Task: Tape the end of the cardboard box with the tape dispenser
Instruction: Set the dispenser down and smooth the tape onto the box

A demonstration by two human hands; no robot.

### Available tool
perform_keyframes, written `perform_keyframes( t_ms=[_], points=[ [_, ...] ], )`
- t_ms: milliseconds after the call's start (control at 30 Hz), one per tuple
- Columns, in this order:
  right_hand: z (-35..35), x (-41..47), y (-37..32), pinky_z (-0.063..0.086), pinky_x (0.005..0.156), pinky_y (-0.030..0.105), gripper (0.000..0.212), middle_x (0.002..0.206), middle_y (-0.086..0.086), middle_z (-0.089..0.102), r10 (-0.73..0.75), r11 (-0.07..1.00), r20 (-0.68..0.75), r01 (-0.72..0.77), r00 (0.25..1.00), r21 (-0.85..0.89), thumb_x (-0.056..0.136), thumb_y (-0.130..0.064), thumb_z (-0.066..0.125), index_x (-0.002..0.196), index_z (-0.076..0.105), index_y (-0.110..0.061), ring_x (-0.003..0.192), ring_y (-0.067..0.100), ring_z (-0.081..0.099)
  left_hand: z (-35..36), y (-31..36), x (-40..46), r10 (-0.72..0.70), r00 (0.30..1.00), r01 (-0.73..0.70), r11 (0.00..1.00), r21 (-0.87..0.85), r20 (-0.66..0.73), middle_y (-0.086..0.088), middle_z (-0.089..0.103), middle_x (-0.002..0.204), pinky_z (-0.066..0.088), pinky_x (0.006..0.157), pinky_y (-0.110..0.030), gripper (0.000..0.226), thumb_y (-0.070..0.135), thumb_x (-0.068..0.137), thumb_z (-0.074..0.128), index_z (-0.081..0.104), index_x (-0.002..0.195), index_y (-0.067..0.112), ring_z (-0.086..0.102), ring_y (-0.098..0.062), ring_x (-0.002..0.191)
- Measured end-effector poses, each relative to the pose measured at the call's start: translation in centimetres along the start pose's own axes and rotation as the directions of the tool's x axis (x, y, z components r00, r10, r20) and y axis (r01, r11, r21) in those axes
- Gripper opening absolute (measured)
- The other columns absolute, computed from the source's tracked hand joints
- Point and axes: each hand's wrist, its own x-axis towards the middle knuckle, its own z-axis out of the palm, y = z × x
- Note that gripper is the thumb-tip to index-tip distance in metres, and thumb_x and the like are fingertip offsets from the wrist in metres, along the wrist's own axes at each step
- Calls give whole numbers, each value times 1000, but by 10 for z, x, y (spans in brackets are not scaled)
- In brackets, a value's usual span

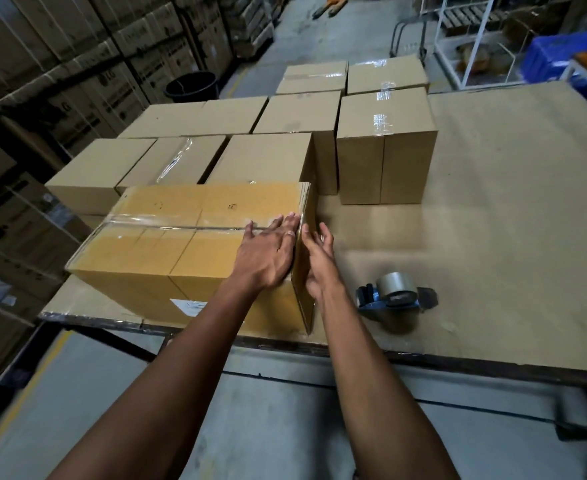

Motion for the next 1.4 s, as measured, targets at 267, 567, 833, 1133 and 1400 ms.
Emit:
perform_keyframes(
  t_ms=[267, 567, 833, 1133, 1400],
  points=[
    [-8, -15, -2, 34, 126, 50, 60, 171, -2, 33, -76, 997, 30, 76, 997, -21, 106, -13, 59, 157, 43, -39, 154, 22, 36, 0, 1, 0, 2, 1000, -2, 1000, 4, -4, 10, 22, 174, -3, 131, -53, 68, 48, 104, 1, 16, 169, 32, 15, -9, 162],
    [18, -52, -5, 41, 122, 43, 51, 162, -6, 48, -400, 765, -10, 328, 916, -554, 106, -42, 40, 156, 45, -38, 148, 15, 46, 0, -1, -1, 13, 1000, -13, 1000, -18, -18, 10, 23, 174, -3, 131, -55, 68, 48, 106, 2, 19, 169, 31, 15, -9, 162],
    [10, -51, 16, 27, 128, 52, 75, 172, -11, 27, -366, 628, 76, 306, 928, -716, 89, -89, -3, 157, 12, -63, 160, 19, 26, 1, -1, 2, 3, 1000, -4, 1000, -13, -13, 9, 23, 174, -4, 131, -52, 66, 47, 107, 3, 19, 169, 28, 15, -9, 162],
    [-3, -70, -3, 11, 130, 51, 76, 177, 6, 5, -131, 518, 39, 102, 991, -849, 97, -76, -4, 166, 4, -44, 163, 31, 12, -2, 2, -3, 7, 1000, -7, 1000, -9, -8, 7, 22, 175, -4, 130, -53, 64, 46, 109, 3, 19, 169, 29, 16, -10, 162],
    [26, -67, -18, 30, 128, 47, 84, 169, 0, 37, -304, 593, 116, 284, 945, -754, 95, -83, 3, 165, 22, -40, 156, 21, 35, -2, 1, -2, 5, 1000, -5, 1000, 7, -12, 8, 22, 175, -2, 130, -54, 58, 43, 113, 9, 20, 169, 29, 16, -10, 162]
  ],
)
